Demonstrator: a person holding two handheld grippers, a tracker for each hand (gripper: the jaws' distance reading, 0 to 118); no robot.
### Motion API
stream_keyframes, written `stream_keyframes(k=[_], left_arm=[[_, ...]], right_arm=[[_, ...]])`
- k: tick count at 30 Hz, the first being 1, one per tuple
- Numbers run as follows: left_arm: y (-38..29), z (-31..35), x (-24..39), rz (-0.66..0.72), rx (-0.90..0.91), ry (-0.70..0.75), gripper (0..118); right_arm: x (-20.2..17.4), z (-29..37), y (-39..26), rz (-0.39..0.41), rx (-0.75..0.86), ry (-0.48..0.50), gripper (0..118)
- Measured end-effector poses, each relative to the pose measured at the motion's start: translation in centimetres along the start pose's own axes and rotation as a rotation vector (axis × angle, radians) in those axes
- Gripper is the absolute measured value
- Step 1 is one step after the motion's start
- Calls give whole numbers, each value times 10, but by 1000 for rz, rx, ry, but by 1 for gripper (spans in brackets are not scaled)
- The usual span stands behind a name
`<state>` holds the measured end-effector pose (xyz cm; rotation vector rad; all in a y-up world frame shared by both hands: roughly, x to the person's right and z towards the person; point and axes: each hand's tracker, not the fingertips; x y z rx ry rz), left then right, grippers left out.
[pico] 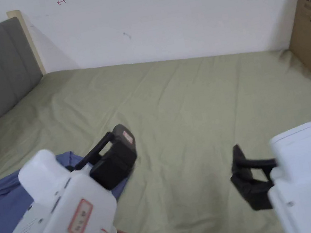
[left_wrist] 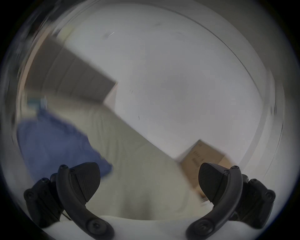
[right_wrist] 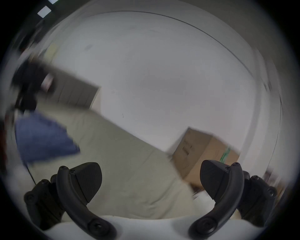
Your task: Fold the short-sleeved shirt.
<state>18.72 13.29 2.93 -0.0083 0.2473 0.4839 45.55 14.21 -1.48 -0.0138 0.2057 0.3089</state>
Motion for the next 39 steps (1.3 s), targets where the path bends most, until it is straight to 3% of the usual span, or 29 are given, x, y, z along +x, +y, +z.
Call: stream_keyframes(k=[2, 4, 5, 6, 8, 11, 18, 19, 20, 22, 23, 24, 26, 30, 33, 39], left_arm=[[3, 6, 21, -304, 84, 16, 118], [1, 13, 38, -566, 154, 25, 118], [-1, 15, 42, -632, 181, 5, 118], [-1, 17, 43, -637, 169, -32, 118], [2, 18, 38, -547, 110, -89, 118], [1, 16, 31, -449, 89, -59, 118], [9, 12, 29, -358, 6, -54, 116], [9, 12, 30, -363, 12, -54, 105], [9, 12, 32, -383, 26, -48, 82], [7, 10, 37, -436, 54, 23, 9], [7, 10, 38, -433, 50, 15, 5], [9, 11, 36, -422, 45, -12, 4], [11, 8, 37, -401, -6, -42, 0], [7, 6, 36, -434, -14, -28, 0], [11, 4, 32, -408, -29, -31, 0], [31, 13, 20, -444, 14, 48, 0]], right_arm=[[29, -1, 0, -322, -7, 39, 118], [48, -4, -8, -583, -56, -28, 118], [53, -4, -13, -652, -89, -82, 118], [57, -2, -20, -664, -70, -100, 118], [57, -1, -26, -590, -55, -142, 118], [55, -1, -27, -456, -41, -161, 118], [38, 5, -12, -319, -4, -122, 114], [37, 5, -11, -315, -4, -112, 102], [34, 4, -10, -315, -4, -109, 84], [31, 3, -9, -313, -13, -105, 27], [29, 4, -10, -308, -11, -110, 17], [28, 5, -10, -302, -3, -109, 15], [28, 5, -9, -284, 6, -90, 0], [31, 6, -4, -309, 19, -58, 0], [28, 5, -3, -283, 18, -50, 0], [13, -4, 12, -295, 34, 51, 0]])
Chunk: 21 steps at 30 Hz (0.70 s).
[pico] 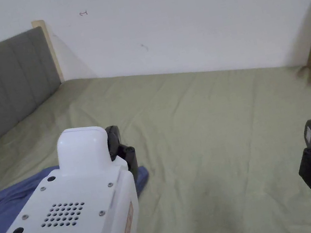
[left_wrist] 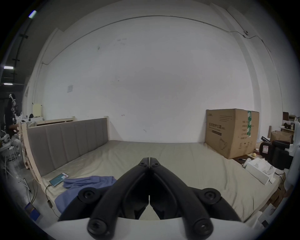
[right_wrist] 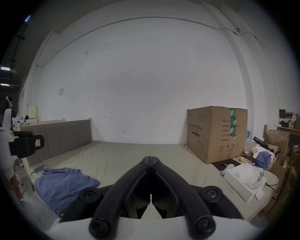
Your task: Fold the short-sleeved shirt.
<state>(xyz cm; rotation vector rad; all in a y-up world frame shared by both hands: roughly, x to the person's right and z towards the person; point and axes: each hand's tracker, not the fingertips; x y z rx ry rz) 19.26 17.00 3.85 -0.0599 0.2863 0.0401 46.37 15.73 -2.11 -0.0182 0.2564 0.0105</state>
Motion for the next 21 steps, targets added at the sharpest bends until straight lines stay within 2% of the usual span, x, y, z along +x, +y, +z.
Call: stream_keyframes(k=[5, 10, 12, 17, 21], left_arm=[[10, 20, -44, 7, 12, 151, 0], [16, 51, -86, -24, -14, 333, 0], [16, 63, -100, -26, -21, 381, 0], [12, 76, -122, -33, -80, 456, 0], [-1, 64, -134, 26, -130, 424, 0]], right_arm=[[-40, -12, 9, 14, 11, 177, 0], [-99, -23, 8, -30, -23, 412, 0], [-120, -23, 6, -24, -32, 494, 0], [-152, -23, -2, 8, -62, 578, 0], [-157, -28, -11, 5, -100, 595, 0]])
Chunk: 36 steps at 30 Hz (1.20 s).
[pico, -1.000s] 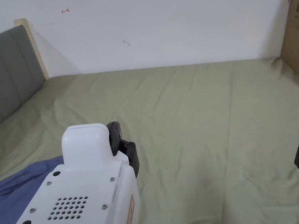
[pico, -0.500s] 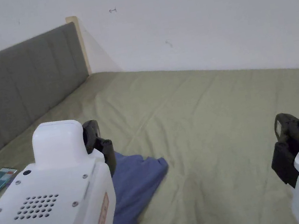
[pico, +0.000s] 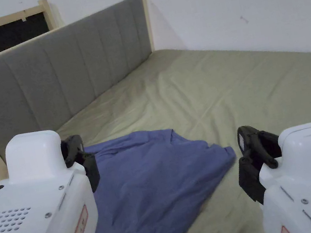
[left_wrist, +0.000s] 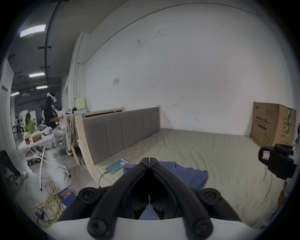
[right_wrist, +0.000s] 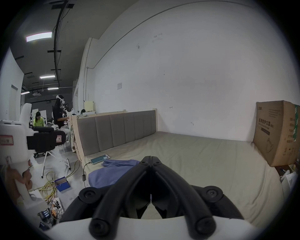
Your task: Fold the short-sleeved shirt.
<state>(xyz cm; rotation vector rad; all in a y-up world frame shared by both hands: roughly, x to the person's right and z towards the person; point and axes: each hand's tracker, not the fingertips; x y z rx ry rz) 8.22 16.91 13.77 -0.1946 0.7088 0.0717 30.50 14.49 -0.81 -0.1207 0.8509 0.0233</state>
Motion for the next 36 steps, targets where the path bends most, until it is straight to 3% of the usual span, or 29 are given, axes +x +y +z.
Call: stream_keyframes(k=[6, 11, 17, 18, 19, 20, 21, 22, 36], left_arm=[[-36, -70, 20, -35, -165, -96, 0], [-93, -160, 50, -106, -454, -173, 0], [-156, -222, 56, -81, -674, -256, 3], [-162, -228, 56, -91, -676, -257, 17], [-162, -231, 60, -105, -706, -257, 54], [-164, -235, 59, -96, -731, -272, 83], [-167, -238, 57, -76, -736, -281, 104], [-169, -239, 55, -69, -732, -285, 114], [-182, -277, 81, -105, -845, -252, 117]], right_arm=[[6, -19, -14, 8, -74, -27, 0], [14, -39, -30, 0, -146, -38, 0], [27, -57, -47, -8, -222, -64, 0], [30, -59, -50, -13, -232, -69, 0], [32, -61, -52, -19, -242, -72, 0], [35, -62, -54, -25, -256, -71, 0], [37, -63, -55, -27, -272, -77, 0], [38, -64, -57, -25, -284, -89, 0], [51, -77, -75, -67, -377, -99, 0]])
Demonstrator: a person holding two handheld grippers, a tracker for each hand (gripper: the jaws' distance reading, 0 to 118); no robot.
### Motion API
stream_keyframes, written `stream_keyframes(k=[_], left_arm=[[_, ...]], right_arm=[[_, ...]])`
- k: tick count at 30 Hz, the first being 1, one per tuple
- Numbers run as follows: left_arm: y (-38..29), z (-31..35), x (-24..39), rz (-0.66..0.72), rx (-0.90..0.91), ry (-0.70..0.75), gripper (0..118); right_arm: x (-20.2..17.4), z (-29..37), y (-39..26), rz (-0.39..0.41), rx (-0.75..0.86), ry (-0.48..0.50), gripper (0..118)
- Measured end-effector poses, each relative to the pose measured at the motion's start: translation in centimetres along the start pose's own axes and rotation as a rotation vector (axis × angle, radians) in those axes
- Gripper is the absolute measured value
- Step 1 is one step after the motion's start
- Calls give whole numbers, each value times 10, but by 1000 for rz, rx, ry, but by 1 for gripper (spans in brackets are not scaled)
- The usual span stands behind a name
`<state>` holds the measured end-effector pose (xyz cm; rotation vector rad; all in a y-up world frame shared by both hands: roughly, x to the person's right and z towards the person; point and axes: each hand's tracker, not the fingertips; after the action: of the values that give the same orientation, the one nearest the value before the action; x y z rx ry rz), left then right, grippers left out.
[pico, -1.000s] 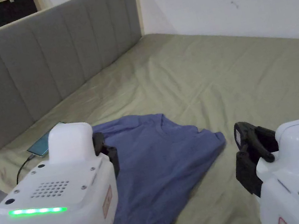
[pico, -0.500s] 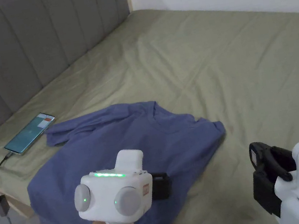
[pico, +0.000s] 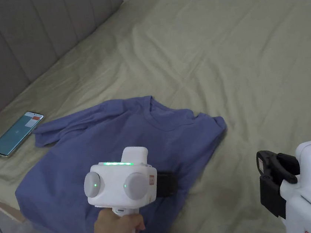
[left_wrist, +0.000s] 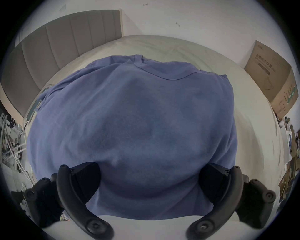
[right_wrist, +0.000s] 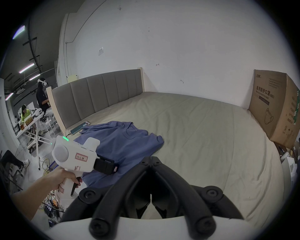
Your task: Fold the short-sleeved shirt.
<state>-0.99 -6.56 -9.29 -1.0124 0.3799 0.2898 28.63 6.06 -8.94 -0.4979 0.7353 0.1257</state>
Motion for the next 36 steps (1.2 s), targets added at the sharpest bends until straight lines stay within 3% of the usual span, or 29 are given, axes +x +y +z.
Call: stream_keyframes(k=[3, 4, 8, 10, 12, 14, 22, 29, 36], left_arm=[[5, -3, 3, -18, -31, 18, 112], [5, -2, 4, -26, -28, 19, 105], [2, 16, 2, -22, 19, 41, 59], [3, 20, 1, -12, 31, 37, 54], [3, 17, -2, -31, 32, 77, 33], [4, 19, -1, -24, 24, 82, 2], [6, 29, -19, 105, 24, 9, 0], [24, 90, -37, 273, 129, -41, 0], [68, 203, -7, 151, 338, -74, 0]], right_arm=[[0, -3, -3, -18, -18, 12, 0], [0, -3, -4, -21, -22, 14, 0], [0, -1, -5, -19, -25, 18, 0], [2, 0, -6, -23, -27, 17, 0], [4, 3, -7, -33, -27, 16, 0], [6, 5, -8, -42, -32, 15, 0], [21, 21, -9, -65, -11, -11, 0], [48, 56, -2, -118, 63, -73, 0], [83, 94, 3, -201, 148, -143, 0]])
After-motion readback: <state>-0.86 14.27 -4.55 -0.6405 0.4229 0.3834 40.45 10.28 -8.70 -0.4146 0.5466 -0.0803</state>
